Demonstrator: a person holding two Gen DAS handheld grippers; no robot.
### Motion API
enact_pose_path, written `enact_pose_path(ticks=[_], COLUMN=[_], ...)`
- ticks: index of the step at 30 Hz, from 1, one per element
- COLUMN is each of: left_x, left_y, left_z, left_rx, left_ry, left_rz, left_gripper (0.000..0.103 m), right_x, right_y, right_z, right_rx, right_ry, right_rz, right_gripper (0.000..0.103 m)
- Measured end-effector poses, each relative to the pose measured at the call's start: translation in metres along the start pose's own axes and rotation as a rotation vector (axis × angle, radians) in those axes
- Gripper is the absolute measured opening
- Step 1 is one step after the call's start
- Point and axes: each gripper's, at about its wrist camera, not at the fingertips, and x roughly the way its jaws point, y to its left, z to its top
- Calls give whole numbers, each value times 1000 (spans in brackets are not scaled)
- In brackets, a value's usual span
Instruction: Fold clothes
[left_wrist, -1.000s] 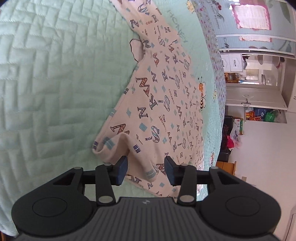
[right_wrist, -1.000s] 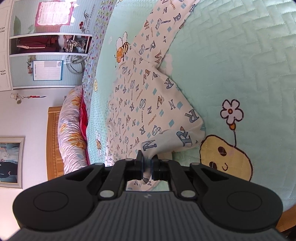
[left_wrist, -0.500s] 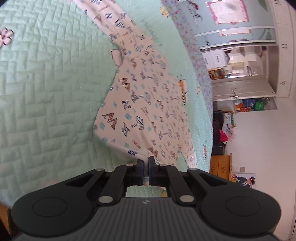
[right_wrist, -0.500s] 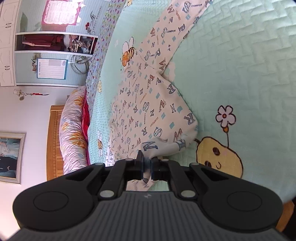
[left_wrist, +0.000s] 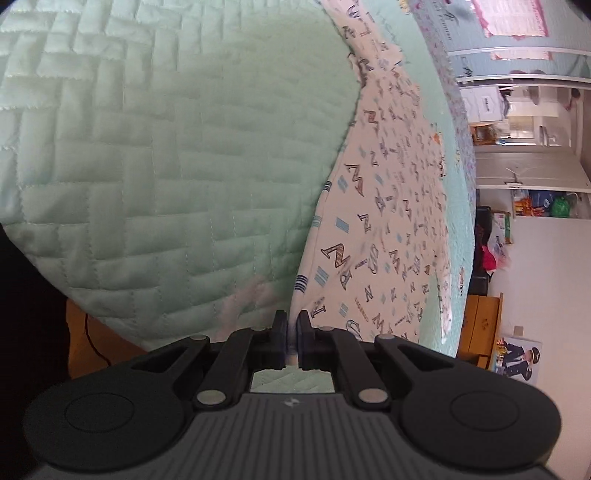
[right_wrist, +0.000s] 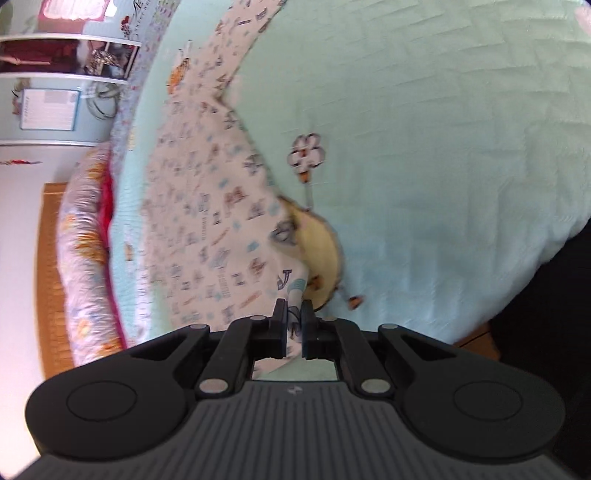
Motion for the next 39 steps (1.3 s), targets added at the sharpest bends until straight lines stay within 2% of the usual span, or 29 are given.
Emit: enact_pose_path(ticks=[7,11,14,16,17,18,19,20,24,27,29,31,32,33,34,35,37,38,39], left_x=[6,12,17,21,22,21,18,15,-13,-24,-21,-6,1,6,4,-1,-16,-24,-32], left_y=[1,1,1,0,-1,-4,-7,-10,-19,-23,-23,-15,-10,-3,4,10,15,15,12], left_z=[0,0,1,2,3,2,1,-1,-8,-12,-11,-1,3,6,6,3,-2,-4,-5], left_rx=[40,60,65,61,64,77,95,112,147,138,136,105,90,78,63,49,46,58,73], left_ry=[17,30,36,35,32,20,1,-19,-82,-88,-79,-57,-43,-33,-31,-33,-56,-76,-97], left_rz=[3,8,3,-7,-7,2,14,27,-15,-45,-34,25,61,100,109,83,52,48,45], left_gripper=[7,31,40,40,36,7,4,3,3,3,4,4,4,5,5,8,15,22,24], right_x=[-26,-16,11,27,33,35,36,36,3,-19,-19,-11,-3,5,11,13,6,-3,-13], right_y=[1,-1,10,15,18,22,26,28,39,39,36,32,28,25,22,20,18,19,23], right_z=[1,11,11,8,6,3,1,-1,-7,-4,2,9,12,13,13,11,3,-2,-8], right_rx=[-191,-208,-237,-258,-274,-299,-323,-331,-341,-278,-232,-189,-171,-159,-172,-197,-240,-255,-284], right_ry=[-110,-99,-44,-24,-23,-25,-15,-2,-61,-68,-54,-39,-35,-31,-29,-35,-68,-99,-139], right_rz=[-86,-26,-3,-11,-15,-16,-17,-15,14,31,24,12,-8,-44,-97,-148,-196,-197,-185], right_gripper=[33,48,49,49,48,43,12,2,2,2,2,4,9,10,13,13,14,15,15])
